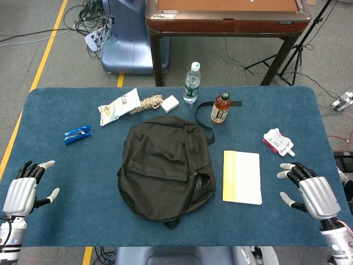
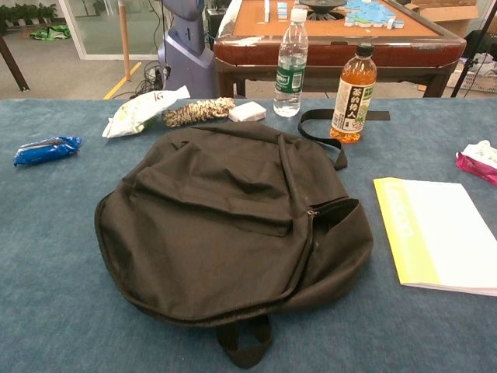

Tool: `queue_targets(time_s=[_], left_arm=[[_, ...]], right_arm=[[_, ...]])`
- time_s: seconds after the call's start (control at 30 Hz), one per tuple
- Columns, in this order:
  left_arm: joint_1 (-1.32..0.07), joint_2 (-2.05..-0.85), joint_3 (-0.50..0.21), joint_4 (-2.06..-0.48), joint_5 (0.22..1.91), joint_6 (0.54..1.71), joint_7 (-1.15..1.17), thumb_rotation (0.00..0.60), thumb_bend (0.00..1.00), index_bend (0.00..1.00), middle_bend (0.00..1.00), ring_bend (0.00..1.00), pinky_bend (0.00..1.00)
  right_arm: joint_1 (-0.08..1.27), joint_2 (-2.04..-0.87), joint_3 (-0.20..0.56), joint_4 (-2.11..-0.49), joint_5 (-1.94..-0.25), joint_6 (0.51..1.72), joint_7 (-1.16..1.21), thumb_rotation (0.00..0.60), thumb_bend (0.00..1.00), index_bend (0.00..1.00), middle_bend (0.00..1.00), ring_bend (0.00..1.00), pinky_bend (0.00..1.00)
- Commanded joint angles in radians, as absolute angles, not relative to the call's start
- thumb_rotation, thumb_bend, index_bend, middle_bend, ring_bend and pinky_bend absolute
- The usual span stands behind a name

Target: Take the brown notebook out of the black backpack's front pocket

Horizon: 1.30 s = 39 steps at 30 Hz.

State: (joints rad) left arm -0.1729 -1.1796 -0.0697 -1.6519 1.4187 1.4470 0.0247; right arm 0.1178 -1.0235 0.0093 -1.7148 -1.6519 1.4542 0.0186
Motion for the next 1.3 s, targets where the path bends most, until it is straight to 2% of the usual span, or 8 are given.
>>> queue_targets(time_s=[0.03, 0.3, 0.63, 0.73, 0.93, 1.3], left_arm=[[-0.171, -1.182, -0.067, -1.654, 1.421, 1.447, 0.030, 0.600, 0.22, 0.21, 0.25, 0.18, 0.06], [-0.207, -1.183, -0.069, -1.634, 1.462, 1.400, -0.004, 0.600, 0.22, 0.21, 0.25, 0.18, 0.06], [-0.350, -1.235, -0.046, -1.477, 1.626, 1.271, -0.189, 0.600, 0.22, 0.21, 0.25, 0.18, 0.06], [-0.395, -1.266, -0.036, -1.417, 1.674, 1.245, -0.229, 0.600, 0.22, 0.19, 0.21, 0.16, 0.06], [-0.461, -1.317, -0.005, -1.329, 1.759, 1.222, -0.231, 0.600, 0.22, 0.01, 0.01, 0.02, 0.06], [-0.541, -1.426, 0.037, -1.229, 1.842, 1.219, -0.233, 0.600, 0.22, 0.00, 0.00, 0.00, 0.06]], right_arm=[[0.113, -1.028, 0.009, -1.715, -1.648, 1.461, 0.014, 0.600, 0.27, 0.38, 0.26, 0.18, 0.38], [0.104, -1.004, 0.044, -1.731, -1.628, 1.514, 0.008, 0.600, 0.27, 0.38, 0.26, 0.18, 0.38], [0.104, -0.963, 0.076, -1.777, -1.587, 1.526, -0.010, 0.600, 0.27, 0.38, 0.26, 0.18, 0.38], [0.102, -0.962, 0.074, -1.784, -1.586, 1.525, -0.014, 0.600, 0.27, 0.38, 0.26, 0.18, 0.38], [0.096, -0.959, 0.073, -1.794, -1.579, 1.528, -0.016, 0.600, 0.27, 0.38, 0.26, 0.18, 0.38], [0.082, -0.958, 0.066, -1.806, -1.578, 1.537, -0.021, 0.600, 0.27, 0.38, 0.26, 0.18, 0.38]])
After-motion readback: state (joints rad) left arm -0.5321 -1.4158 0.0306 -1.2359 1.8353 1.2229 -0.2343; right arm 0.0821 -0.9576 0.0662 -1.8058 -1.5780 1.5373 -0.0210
